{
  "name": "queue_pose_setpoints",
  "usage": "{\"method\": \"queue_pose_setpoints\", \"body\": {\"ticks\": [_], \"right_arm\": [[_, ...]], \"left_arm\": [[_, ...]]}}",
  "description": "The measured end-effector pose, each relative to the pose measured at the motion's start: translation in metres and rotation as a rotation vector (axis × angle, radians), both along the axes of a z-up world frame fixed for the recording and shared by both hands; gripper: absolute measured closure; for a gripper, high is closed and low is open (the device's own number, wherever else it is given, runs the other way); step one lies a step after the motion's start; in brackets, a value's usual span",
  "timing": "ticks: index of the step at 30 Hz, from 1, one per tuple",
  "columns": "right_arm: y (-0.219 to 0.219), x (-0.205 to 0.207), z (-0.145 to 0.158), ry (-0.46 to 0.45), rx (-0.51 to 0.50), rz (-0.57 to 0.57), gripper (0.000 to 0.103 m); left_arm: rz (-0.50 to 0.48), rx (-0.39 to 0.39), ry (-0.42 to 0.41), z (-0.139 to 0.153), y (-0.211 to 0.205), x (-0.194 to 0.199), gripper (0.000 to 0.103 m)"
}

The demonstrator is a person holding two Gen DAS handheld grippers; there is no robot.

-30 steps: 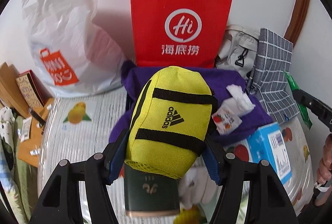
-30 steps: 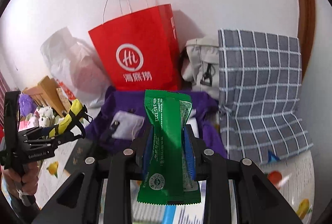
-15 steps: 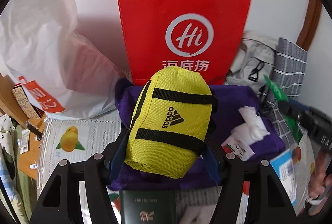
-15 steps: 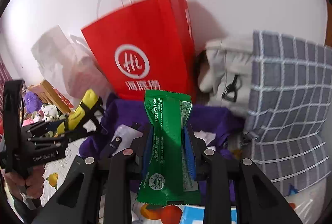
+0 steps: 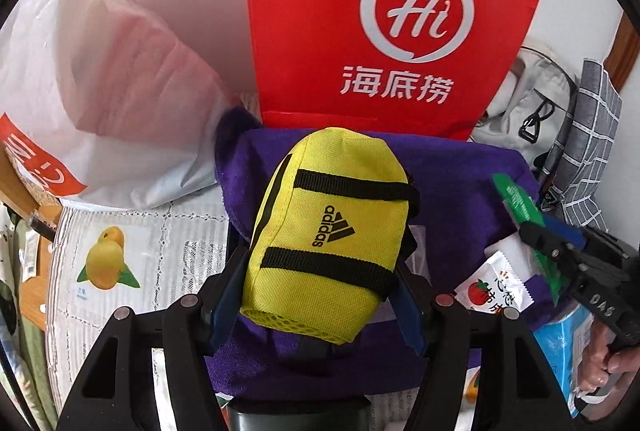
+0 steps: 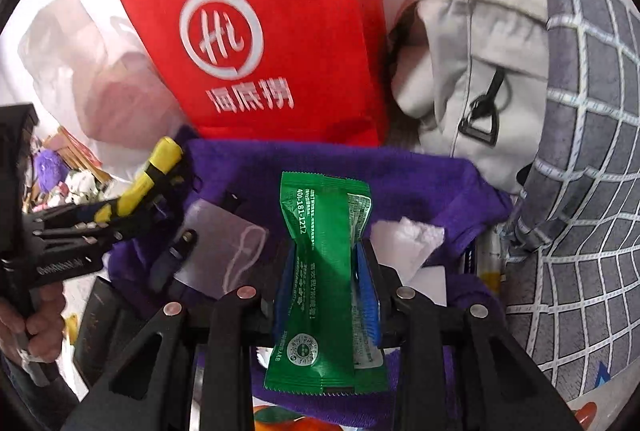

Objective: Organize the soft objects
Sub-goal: 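Lower the sachet and pouch onto the purple towel and open both grippers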

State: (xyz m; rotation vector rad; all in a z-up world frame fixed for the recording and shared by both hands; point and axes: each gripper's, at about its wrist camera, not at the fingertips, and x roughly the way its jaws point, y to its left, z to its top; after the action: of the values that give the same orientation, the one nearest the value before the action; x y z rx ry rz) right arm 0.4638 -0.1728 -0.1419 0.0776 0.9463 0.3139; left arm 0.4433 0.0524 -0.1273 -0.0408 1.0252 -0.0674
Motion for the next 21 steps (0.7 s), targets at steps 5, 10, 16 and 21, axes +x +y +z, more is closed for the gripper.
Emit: {"method": "queue_pose_setpoints", "body": {"ticks": [5,10,16,21], "right_arm": [[0.009,0.005,-0.017,0.062,-0.023,0.022,0.070],[0.015,0.006,-0.021,0.059,-0.054,0.032,0.069],[0.013,0.005,-0.018,0.067,-0.045,0.026,0.064],[0.017,-0.002,-0.004,0.031,-0.070,0.038,0.043]], "left_arm": [[-0.009,-0.019,0.025,-0.008,-0.002,0.005,0.038],[-0.013,-0.016,0.029,-0.011,-0.001,0.005,0.038],[-0.020,-0.015,0.025,-0.012,-0.004,0.006,0.036],[-0.047,-0.009,0.026,-0.014,-0.013,0.009,0.033]]}}
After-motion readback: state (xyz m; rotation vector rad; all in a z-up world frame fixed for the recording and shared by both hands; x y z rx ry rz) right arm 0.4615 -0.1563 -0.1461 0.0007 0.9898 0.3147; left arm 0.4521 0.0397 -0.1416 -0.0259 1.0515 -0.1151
